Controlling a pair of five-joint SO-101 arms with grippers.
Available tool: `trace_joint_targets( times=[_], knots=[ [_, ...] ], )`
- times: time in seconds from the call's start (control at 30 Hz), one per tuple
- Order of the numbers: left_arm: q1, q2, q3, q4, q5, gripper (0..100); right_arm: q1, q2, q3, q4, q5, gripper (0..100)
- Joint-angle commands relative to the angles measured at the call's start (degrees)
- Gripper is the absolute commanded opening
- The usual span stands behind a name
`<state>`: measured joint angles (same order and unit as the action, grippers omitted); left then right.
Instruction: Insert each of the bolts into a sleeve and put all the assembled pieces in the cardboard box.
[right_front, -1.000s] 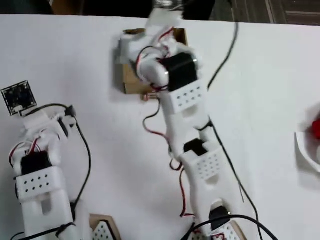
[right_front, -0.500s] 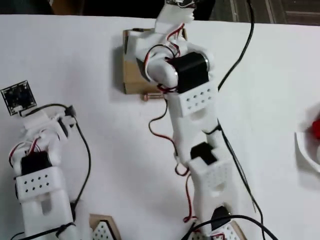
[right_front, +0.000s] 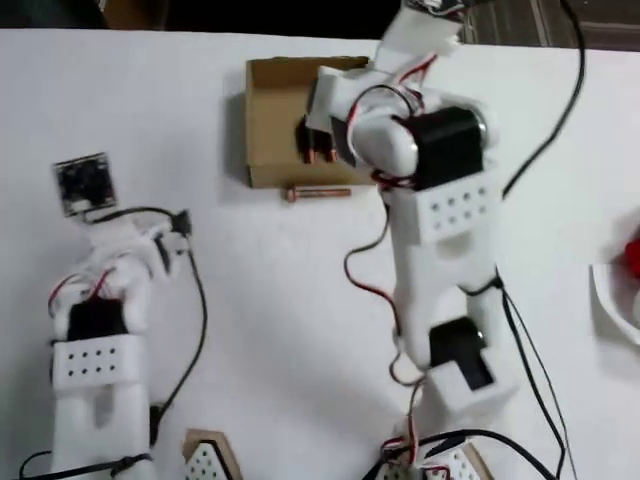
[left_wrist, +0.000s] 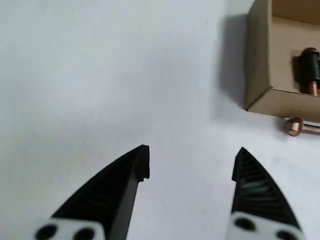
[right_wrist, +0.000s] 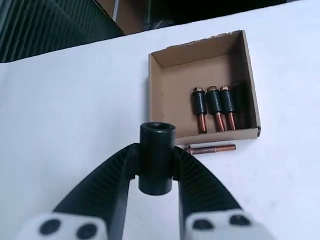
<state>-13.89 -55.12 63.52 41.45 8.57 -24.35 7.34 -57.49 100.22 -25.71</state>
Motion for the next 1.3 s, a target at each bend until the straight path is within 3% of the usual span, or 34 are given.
trace_joint_targets(
  times=[0.0, 0.13, 0.27, 0.53, 0.7, 0.83, 1.0, 1.27],
  knots=[
    [5.19, -0.79, -2.51, -0.26, 0.18, 28, 0.84, -10.59, 4.04, 0.4, -0.35, 2.0],
    [9.93, -0.79, -1.19, -3.6, 0.18, 28, 3.03, -18.68, 14.68, -2.95, -0.26, 2.0],
    [14.68, -0.79, 1.71, -7.56, -0.44, 28, 6.64, -27.74, 34.55, -12.62, -0.26, 2.0],
    [17.85, 1.23, 1.36, -8.35, -3.16, 28, 8.75, -58.15, 92.04, -56.57, 5.1, 2.0],
    [17.93, 17.49, -7.78, -7.82, -3.16, 28, 9.36, -72.84, 115.6, -78.2, 5.45, 2.0],
    [19.25, 34.55, -24.84, 0.44, -2.99, 28, 9.45, -77.93, 122.02, -80.75, 5.45, 2.0],
    [25.76, 50.99, -45.93, 11.25, -3.69, 28, 11.74, -78.37, 125.63, -81.19, 5.36, 2.0],
    [31.12, 70.07, -68.79, 24.0, -29.8, 28, 24.22, -78.81, 127.91, -80.75, 5.36, 2.0]
  ],
)
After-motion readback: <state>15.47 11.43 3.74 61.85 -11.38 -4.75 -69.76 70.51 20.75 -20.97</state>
